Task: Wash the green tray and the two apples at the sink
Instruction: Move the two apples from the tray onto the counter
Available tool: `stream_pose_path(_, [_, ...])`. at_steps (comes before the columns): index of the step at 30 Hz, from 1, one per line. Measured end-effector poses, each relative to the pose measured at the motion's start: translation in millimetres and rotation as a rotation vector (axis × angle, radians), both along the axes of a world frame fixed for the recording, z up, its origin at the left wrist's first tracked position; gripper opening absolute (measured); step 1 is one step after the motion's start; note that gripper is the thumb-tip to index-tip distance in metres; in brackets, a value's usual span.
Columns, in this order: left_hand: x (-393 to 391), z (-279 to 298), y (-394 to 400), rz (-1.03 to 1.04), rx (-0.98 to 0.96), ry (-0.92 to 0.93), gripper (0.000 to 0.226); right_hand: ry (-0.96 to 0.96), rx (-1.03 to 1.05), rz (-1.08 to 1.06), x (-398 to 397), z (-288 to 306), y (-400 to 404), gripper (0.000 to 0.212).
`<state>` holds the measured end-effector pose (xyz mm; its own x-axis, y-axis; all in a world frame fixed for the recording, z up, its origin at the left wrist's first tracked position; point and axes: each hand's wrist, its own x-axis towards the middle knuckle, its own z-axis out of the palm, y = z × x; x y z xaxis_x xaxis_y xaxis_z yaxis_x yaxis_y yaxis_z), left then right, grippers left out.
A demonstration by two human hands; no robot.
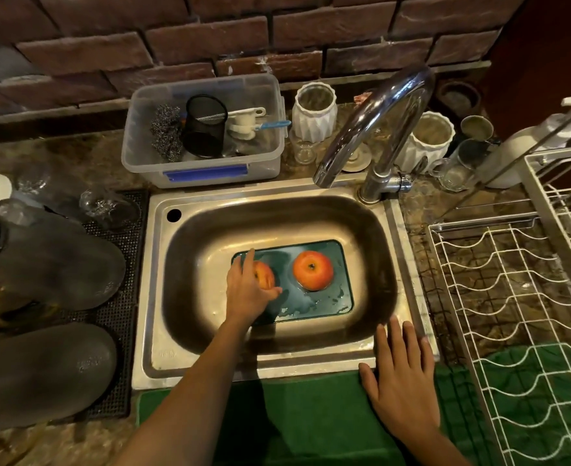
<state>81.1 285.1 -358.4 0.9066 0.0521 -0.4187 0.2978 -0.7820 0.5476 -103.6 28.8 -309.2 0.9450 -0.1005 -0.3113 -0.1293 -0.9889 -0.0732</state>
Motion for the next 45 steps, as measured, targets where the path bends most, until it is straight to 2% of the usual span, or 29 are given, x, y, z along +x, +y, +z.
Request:
stream_pose_path(4, [3.3,-9.3,-6.3,-0.010,0.086,0.026,0.115,-0.009,-0.012,0.011,-0.4,1.7,0.3,0.075])
stream_pose_path(12, [0.0,-9.9,-8.7,-0.009,0.161,0.012,0.094,-0.009,-0.029,0.018,-0.6,2.2,-0.1,0.076])
stream_pose_path(21, [-16.8,37.1,6.9,0.075,0.110,-0.097,0.090,-0.020,0.001,0.007,0.5,1.7,2.2,0.078])
stream_pose_path(25, [-43.9,71.2,30.5,0.185,0.112,-0.172,0.092,-0.024,0.008,-0.003,0.0,2.3,4.3,0.080])
stream_pose_path(32, [-124.0,116.0,80.2,0.438,0.112,-0.223,0.082,-0.046,-0.033,-0.017,-2.2,3.5,9.1,0.081])
stream_pose_path(40, [-207.5,133.9,130.2,0.658,0.213,-0.129,0.082,-0.172,-0.126,0.069,-11.6,-12.5,-3.6,0.072])
stream_pose_path(45, [-230.3,131.5,145.9,0.699,0.209,-0.040,0.085,-0.247,-0.107,-0.044,-10.0,-11.0,10.1,0.071])
